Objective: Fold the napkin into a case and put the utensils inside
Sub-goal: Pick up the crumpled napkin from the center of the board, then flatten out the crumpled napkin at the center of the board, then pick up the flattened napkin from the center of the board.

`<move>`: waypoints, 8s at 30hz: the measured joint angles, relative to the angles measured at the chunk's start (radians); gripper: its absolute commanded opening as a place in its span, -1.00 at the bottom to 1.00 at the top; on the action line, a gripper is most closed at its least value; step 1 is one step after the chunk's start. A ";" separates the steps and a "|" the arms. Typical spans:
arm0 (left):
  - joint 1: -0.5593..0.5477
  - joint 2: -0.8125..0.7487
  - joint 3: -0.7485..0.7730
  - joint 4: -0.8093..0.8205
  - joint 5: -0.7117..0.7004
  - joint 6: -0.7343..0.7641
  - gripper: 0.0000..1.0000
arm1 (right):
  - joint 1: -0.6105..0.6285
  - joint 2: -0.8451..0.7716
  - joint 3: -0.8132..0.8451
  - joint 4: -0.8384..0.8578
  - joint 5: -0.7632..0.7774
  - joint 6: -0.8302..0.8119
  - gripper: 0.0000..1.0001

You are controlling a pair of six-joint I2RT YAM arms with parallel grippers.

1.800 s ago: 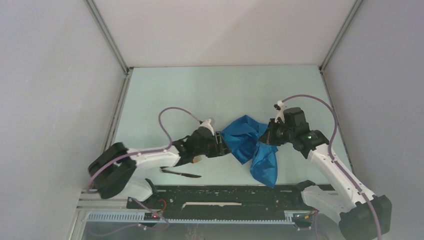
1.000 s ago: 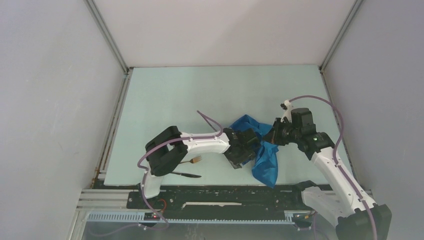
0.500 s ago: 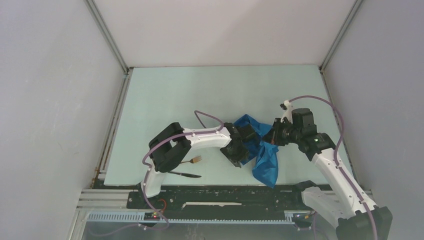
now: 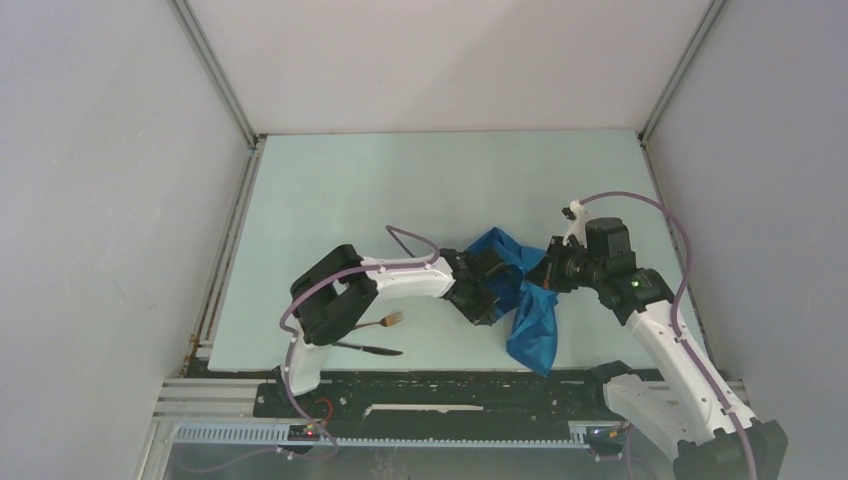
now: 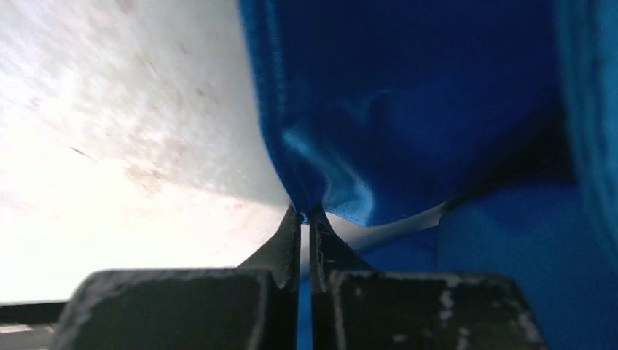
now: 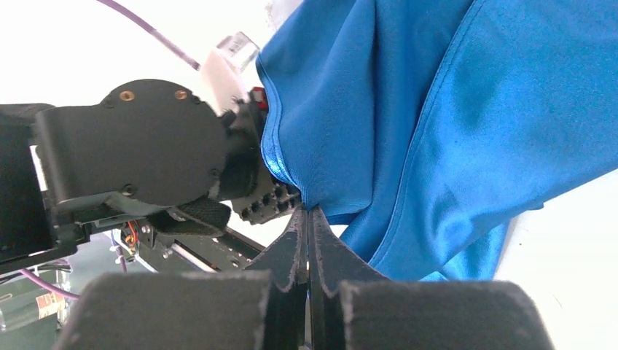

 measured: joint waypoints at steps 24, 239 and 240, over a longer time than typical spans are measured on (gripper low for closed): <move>-0.180 -0.756 0.145 -0.636 -1.429 0.720 -1.00 | 0.341 -0.308 0.421 -0.161 0.570 -0.278 -1.00; 0.343 -0.285 -0.183 -0.373 -0.310 0.451 0.04 | -0.275 0.139 -0.250 -0.109 0.692 0.481 -1.00; 0.343 -0.275 -0.177 -0.376 -0.309 0.441 0.04 | -0.275 0.135 -0.251 -0.108 0.692 0.481 -1.00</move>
